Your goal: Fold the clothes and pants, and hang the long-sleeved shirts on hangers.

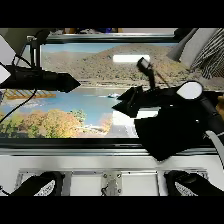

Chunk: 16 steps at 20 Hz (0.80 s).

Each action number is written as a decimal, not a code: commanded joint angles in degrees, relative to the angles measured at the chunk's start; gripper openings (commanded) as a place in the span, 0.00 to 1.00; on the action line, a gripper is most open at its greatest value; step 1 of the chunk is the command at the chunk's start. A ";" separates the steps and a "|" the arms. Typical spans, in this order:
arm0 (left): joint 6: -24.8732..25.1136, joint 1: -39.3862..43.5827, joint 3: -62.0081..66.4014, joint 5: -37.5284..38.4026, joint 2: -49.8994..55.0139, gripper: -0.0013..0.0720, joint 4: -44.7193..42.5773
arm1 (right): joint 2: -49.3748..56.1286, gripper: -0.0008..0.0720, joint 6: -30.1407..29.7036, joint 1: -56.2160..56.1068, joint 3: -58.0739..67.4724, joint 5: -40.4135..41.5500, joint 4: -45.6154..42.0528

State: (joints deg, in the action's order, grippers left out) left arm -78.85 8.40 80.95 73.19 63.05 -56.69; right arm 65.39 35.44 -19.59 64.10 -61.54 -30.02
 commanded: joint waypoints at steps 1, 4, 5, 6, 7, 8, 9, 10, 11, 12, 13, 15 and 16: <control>0.00 0.28 -1.49 -1.42 -0.48 0.04 -0.33 | 2.67 0.69 0.00 -4.79 -1.05 0.90 -0.85; 0.00 0.31 -1.49 -1.40 -0.48 0.04 -0.33 | 2.78 0.04 -0.26 -4.76 -1.05 0.11 -0.90; 0.00 0.31 -1.49 -1.38 -0.48 0.04 -0.33 | 2.82 0.04 -0.26 -4.76 -1.05 0.15 -0.96; -0.02 0.31 -1.49 -1.33 -0.48 0.04 -0.31 | 2.84 0.04 -0.26 -4.76 -1.05 0.04 -1.07; -0.02 0.31 -1.49 -1.25 -0.48 0.04 -0.31 | 2.84 0.04 -0.24 -4.76 -1.05 0.04 -1.05; -0.02 0.31 -1.49 -1.44 -0.48 0.04 -0.31 | 2.84 0.04 -0.24 -4.76 -1.05 0.04 -0.85; -0.02 0.31 -1.49 -1.42 -0.48 0.04 -0.28 | 2.84 0.04 -0.24 -4.79 -1.05 0.04 -0.85; -0.02 0.31 -1.49 -1.42 -0.48 0.04 -0.31 | 2.84 0.04 -0.24 -4.79 -1.05 0.04 -0.85; -0.02 0.31 -1.49 -1.42 -0.48 0.04 -0.28 | 2.84 0.04 -0.24 -4.79 -1.05 0.04 -0.85; -0.02 0.31 -1.49 -1.42 -0.48 0.04 -0.31 | 2.84 0.04 -0.24 -4.79 -1.05 0.04 -0.83; -0.02 0.31 -1.49 -1.42 -0.48 0.04 -0.31 | 2.84 0.04 -0.24 -4.79 -1.05 0.04 -0.85; -0.02 0.31 -1.49 -1.42 -0.48 0.04 -0.31 | 2.84 0.04 -0.24 -4.79 -1.05 0.04 -0.85; -0.02 0.31 -1.49 -1.42 -0.48 0.04 -0.31 | 2.84 0.04 -0.24 -4.79 -1.05 0.04 -0.85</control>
State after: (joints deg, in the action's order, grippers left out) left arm -78.87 8.69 79.48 71.77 62.61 -56.99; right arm 68.18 35.20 -24.34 63.07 -61.52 -30.89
